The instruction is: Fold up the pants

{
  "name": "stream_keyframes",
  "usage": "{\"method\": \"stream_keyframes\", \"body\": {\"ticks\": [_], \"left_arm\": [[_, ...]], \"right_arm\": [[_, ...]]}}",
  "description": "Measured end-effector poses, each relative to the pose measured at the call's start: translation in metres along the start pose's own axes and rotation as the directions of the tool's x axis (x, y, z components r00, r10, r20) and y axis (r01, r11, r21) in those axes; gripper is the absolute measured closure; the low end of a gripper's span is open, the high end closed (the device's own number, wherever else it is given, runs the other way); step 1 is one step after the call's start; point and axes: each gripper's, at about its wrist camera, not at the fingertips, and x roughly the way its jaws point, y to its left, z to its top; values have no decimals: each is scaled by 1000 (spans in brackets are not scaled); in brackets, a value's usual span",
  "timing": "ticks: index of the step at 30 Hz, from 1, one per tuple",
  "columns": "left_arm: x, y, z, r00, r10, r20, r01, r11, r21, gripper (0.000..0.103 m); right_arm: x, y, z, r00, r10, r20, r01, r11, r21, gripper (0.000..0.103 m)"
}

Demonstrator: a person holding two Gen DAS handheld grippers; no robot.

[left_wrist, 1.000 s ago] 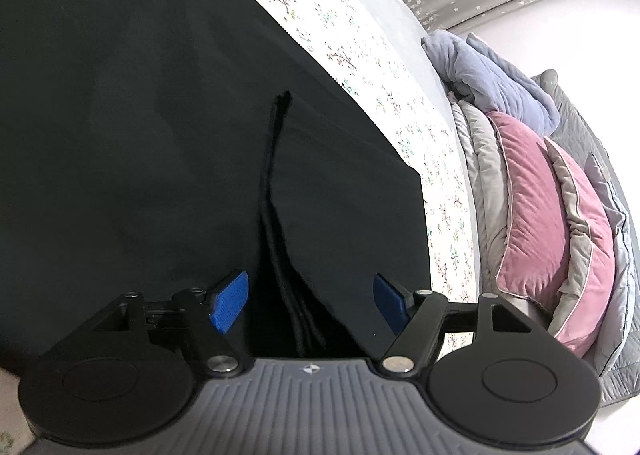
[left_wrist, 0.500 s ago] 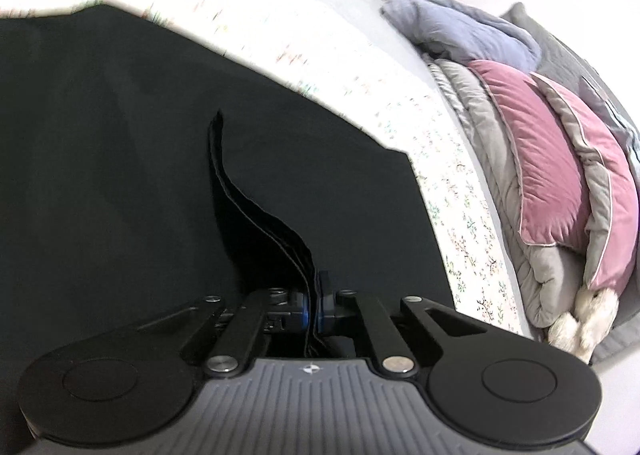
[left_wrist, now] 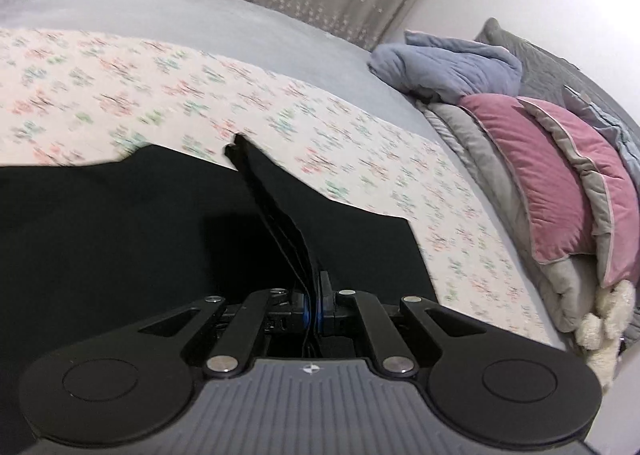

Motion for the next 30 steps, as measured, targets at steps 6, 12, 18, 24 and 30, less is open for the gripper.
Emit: {"method": "stream_keyframes", "body": {"ticks": [6, 12, 18, 24, 30], "left_arm": [[-14, 32, 7, 998, 66, 20, -67, 997, 27, 78], [-33, 70, 11, 992, 113, 60, -115, 993, 33, 78], [-58, 116, 13, 984, 159, 78, -157, 987, -26, 78], [-105, 162, 12, 966, 211, 147, -201, 976, -80, 78], [-148, 207, 2, 912, 359, 198, -330, 929, -166, 78]], "right_arm": [[26, 24, 13, 999, 33, 15, -34, 999, 34, 103], [40, 49, 28, 998, 54, 22, -56, 994, 90, 103], [52, 76, 46, 994, 105, 23, -107, 977, 182, 103], [65, 91, 65, 986, 155, 55, -163, 965, 205, 103], [72, 122, 92, 969, 228, 93, -243, 951, 189, 103]]}}
